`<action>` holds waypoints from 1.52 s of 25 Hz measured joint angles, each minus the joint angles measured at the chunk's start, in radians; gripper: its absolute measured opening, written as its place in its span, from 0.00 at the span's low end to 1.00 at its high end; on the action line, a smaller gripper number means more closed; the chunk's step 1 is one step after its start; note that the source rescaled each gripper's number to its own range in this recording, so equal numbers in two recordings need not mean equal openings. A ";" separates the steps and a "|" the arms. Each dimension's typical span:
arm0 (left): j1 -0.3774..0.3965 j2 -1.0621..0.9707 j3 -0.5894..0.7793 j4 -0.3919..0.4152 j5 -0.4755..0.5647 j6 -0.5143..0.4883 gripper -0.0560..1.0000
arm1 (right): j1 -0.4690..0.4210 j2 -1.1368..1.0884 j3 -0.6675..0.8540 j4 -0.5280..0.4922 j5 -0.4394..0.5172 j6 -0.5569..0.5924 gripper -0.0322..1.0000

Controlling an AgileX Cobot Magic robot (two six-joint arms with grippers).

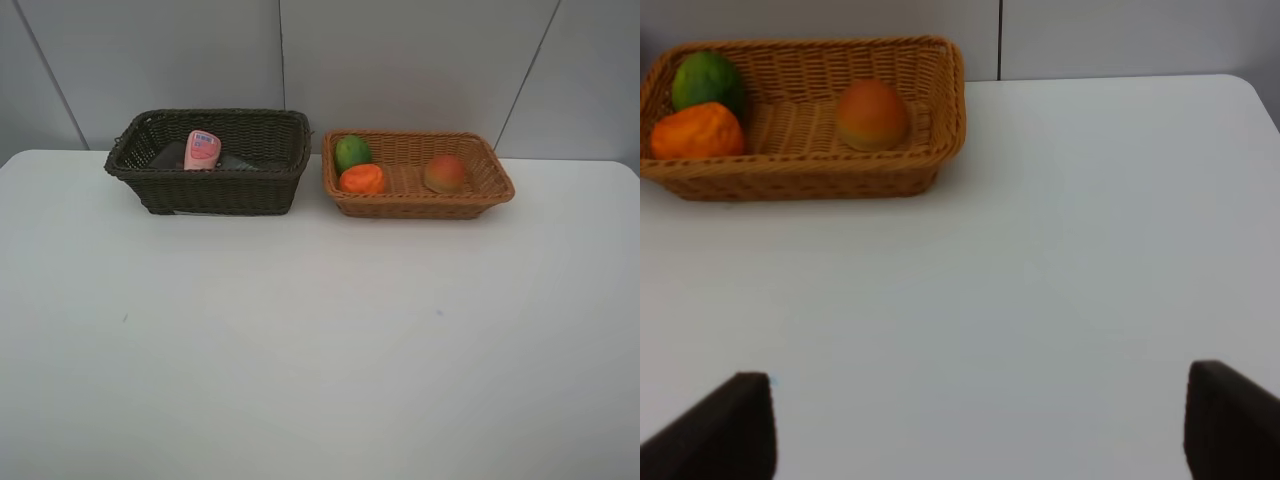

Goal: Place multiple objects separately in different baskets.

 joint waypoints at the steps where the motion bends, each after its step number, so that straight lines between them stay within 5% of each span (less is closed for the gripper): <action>1: -0.008 0.000 0.000 0.005 -0.001 0.000 1.00 | 0.000 0.000 0.000 0.000 0.000 0.000 0.89; 11: -0.010 0.000 0.000 0.085 -0.001 -0.089 1.00 | 0.000 0.000 0.000 0.000 0.000 0.000 0.89; 38: -0.010 0.000 0.000 0.085 -0.004 -0.088 1.00 | 0.000 0.000 0.000 0.000 0.000 0.000 0.89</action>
